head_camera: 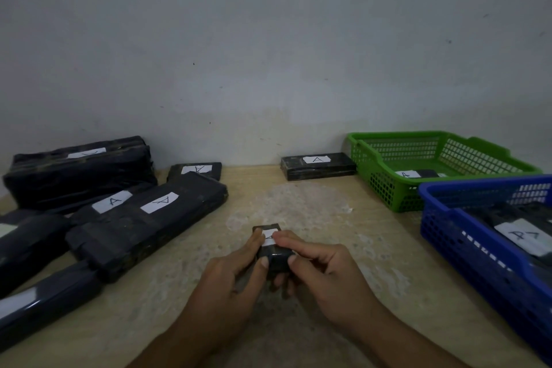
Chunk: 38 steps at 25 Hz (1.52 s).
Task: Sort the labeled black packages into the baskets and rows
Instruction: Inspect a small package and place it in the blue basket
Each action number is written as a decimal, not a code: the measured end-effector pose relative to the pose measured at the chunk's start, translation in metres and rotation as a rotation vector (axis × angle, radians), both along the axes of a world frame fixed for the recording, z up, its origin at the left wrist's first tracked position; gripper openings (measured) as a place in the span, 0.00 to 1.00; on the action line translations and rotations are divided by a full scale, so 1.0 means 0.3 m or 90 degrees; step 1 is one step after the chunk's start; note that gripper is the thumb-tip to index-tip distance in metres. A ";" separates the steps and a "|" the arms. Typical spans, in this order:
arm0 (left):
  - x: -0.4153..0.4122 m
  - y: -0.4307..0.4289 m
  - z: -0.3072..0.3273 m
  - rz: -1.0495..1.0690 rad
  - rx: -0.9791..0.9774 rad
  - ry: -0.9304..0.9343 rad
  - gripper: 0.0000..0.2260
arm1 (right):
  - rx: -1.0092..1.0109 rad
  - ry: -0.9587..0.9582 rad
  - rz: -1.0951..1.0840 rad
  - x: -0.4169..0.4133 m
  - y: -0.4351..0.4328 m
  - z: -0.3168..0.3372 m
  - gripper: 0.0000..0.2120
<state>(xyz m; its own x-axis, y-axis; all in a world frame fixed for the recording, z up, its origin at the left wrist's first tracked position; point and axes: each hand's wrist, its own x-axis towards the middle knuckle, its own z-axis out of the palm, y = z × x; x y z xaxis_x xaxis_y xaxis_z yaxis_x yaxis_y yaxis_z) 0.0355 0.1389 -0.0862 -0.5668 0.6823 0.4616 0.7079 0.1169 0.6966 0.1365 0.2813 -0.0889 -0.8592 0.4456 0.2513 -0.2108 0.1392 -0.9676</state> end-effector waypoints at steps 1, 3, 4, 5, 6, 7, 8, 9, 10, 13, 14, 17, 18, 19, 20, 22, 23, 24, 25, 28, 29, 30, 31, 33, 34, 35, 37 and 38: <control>-0.001 0.001 0.001 -0.001 -0.001 0.005 0.21 | 0.017 -0.005 -0.015 -0.002 -0.005 -0.002 0.17; -0.010 0.003 -0.005 0.002 -0.008 -0.002 0.24 | 0.032 -0.014 -0.033 -0.001 -0.013 0.006 0.17; -0.017 0.003 -0.013 0.001 -0.010 -0.009 0.24 | 0.027 -0.013 -0.032 0.001 -0.016 0.016 0.18; -0.019 0.003 -0.017 -0.003 -0.009 -0.017 0.23 | 0.015 -0.013 -0.026 0.005 -0.022 0.029 0.18; -0.017 0.000 -0.016 -0.005 -0.002 -0.028 0.22 | 0.006 -0.019 -0.016 0.010 -0.029 0.040 0.18; -0.010 0.001 -0.011 -0.001 0.008 -0.042 0.22 | 0.000 -0.023 -0.004 0.019 -0.035 0.052 0.17; -0.002 0.000 -0.007 0.005 0.018 -0.059 0.21 | 0.000 -0.026 0.000 0.023 -0.040 0.058 0.14; 0.009 0.001 -0.003 0.011 0.032 -0.070 0.22 | 0.008 -0.026 -0.007 0.027 -0.044 0.062 0.12; 0.026 0.003 0.003 0.011 0.048 -0.071 0.22 | 0.023 -0.035 -0.035 0.031 -0.044 0.063 0.10; 0.082 0.022 0.028 0.013 0.076 -0.121 0.22 | 0.029 -0.042 -0.108 0.059 -0.030 0.071 0.08; 0.095 0.031 0.033 0.005 0.092 -0.172 0.22 | 0.016 -0.040 -0.120 0.075 -0.021 0.071 0.08; 0.129 0.073 0.058 0.024 0.200 -0.290 0.18 | -0.035 -0.040 -0.125 0.153 -0.002 0.091 0.10; 0.140 0.092 0.073 0.036 0.234 -0.322 0.17 | -0.038 -0.039 -0.122 0.185 0.007 0.101 0.12; 0.149 0.114 0.089 0.040 0.258 -0.356 0.16 | -0.028 -0.041 -0.119 0.220 0.015 0.121 0.12; 0.163 0.137 0.108 0.032 0.269 -0.389 0.17 | -0.001 -0.052 -0.118 0.259 0.025 0.145 0.12; 0.192 0.185 0.141 -0.011 0.262 -0.429 0.20 | 0.054 -0.084 -0.124 0.337 0.050 0.199 0.13; 0.209 0.209 0.158 -0.036 0.256 -0.432 0.21 | 0.081 -0.097 -0.130 0.376 0.062 0.228 0.13; 0.229 0.231 0.175 -0.056 0.254 -0.429 0.21 | 0.117 -0.106 -0.140 0.413 0.078 0.253 0.13; 0.253 0.255 0.195 -0.076 0.259 -0.420 0.20 | 0.159 -0.112 -0.154 0.447 0.094 0.277 0.14; 0.333 0.330 0.247 -0.133 0.279 -0.379 0.18 | 0.284 -0.143 -0.214 0.540 0.150 0.334 0.21; 0.359 0.353 0.259 -0.153 0.284 -0.370 0.16 | 0.329 -0.153 -0.231 0.569 0.174 0.352 0.22; 0.385 0.377 0.266 -0.172 0.291 -0.367 0.15 | 0.376 -0.165 -0.244 0.603 0.202 0.373 0.23; 0.407 0.399 0.271 -0.192 0.291 -0.365 0.14 | 0.414 -0.179 -0.254 0.639 0.233 0.392 0.25; 0.454 0.449 0.276 -0.234 0.256 -0.346 0.12 | 0.458 -0.214 -0.266 0.731 0.315 0.431 0.27; 0.473 0.474 0.277 -0.252 0.222 -0.319 0.11 | 0.474 -0.238 -0.272 0.780 0.365 0.448 0.27; 0.492 0.501 0.276 -0.263 0.183 -0.282 0.10 | 0.489 -0.266 -0.274 0.831 0.417 0.465 0.26; 0.532 0.554 0.265 -0.253 0.119 -0.150 0.09 | 0.495 -0.334 -0.263 0.928 0.526 0.484 0.24; 0.552 0.575 0.258 -0.245 0.101 -0.063 0.09 | 0.493 -0.370 -0.256 0.971 0.579 0.490 0.23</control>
